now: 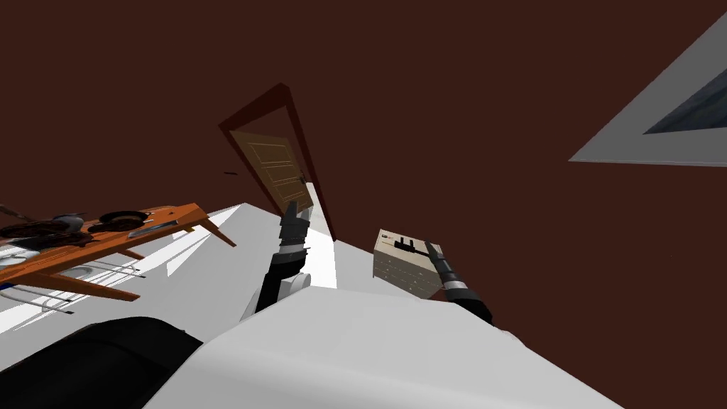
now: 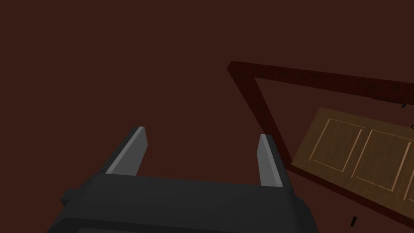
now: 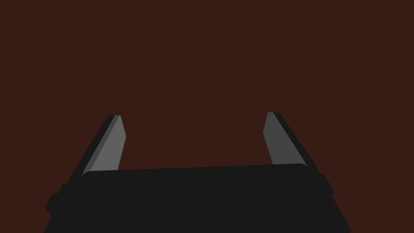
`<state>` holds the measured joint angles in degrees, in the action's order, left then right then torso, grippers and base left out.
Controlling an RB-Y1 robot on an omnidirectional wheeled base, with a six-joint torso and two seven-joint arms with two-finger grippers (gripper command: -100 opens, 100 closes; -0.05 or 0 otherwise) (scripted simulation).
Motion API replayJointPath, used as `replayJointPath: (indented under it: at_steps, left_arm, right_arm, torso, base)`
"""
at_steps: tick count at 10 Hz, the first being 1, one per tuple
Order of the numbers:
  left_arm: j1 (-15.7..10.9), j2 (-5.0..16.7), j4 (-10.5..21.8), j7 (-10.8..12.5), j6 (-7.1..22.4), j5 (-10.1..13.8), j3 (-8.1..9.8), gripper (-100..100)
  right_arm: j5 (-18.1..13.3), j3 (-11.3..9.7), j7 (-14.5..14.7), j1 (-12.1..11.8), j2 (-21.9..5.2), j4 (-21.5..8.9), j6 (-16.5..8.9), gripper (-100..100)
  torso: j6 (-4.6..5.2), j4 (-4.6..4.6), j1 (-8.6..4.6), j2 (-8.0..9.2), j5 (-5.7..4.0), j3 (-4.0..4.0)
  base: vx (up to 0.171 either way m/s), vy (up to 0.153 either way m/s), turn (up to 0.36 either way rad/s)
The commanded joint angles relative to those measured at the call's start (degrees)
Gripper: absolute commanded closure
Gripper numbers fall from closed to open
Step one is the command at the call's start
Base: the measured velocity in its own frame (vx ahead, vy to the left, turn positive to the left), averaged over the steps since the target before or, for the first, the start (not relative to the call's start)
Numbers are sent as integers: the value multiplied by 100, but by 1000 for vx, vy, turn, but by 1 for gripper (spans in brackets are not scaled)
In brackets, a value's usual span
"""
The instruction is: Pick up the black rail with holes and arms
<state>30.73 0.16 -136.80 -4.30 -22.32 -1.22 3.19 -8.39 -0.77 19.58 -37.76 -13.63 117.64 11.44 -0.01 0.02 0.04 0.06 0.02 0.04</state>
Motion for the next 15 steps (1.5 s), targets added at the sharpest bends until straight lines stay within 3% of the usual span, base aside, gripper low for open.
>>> replayJointPath:
  at_steps: [1,2,3,4,6,7,9,10,13,15]
  left_arm:
    - [0,0,0,0,0,0,0,0]
    - [0,0,0,0,0,0,0,0]
    - [1,0,0,0,0,0,1,0]
    - [0,0,0,0,0,0,0,0]
    - [0,0,0,0,0,0,0,0]
    - [0,0,0,0,0,0,0,0]
    - [1,0,0,0,0,0,1,0]
    - [1,0,0,0,0,0,1,0]
    - [1,1,0,0,0,0,1,0]
    - [2,1,0,0,0,0,2,0]
  right_arm:
    - [-234,-95,164,-149,-132,-286,-286,-100]
    - [-234,-95,164,-149,-132,-341,-347,-100]
    - [-379,-152,254,-256,-248,-561,-561,-100]
    - [-379,-152,254,-256,-248,-561,-561,-100]
    - [-664,-277,414,-469,-496,-1011,-935,-100]
    - [-664,-277,414,-469,-496,-1011,-969,-100]
    - [-935,-413,548,-675,-768,-1447,-1343,-100]
    - [-935,-413,548,-675,-768,-1465,-1343,-100]
    - [-1305,-634,693,-967,-1217,-2086,-1822,-100]
    - [-1417,-709,726,-1058,-1374,-2349,-1961,-100]
  torso:
    - [0,0,0,0,0,0]
    - [-2,0,1,-1,0,-1]
    - [5,0,-1,-1,0,-1]
    - [1,0,-1,-2,0,-1]
    - [1,-1,-4,-3,-1,-2]
    - [1,-1,-2,-4,0,-2]
    - [1,-1,-8,-10,-1,-5]
    - [0,-2,-8,-13,-2,-7]
    - [2,-3,-12,-16,-1,-9]
    - [5,-3,-17,-17,-3,-10]
  base:
    - [-13,34,368]
    - [-8,22,90]
    - [-3,30,227]
    - [-1,17,133]
    - [5,23,330]
    - [10,14,133]
    - [22,15,345]
    - [25,3,182]
    - [39,3,361]
    - [31,-13,338]
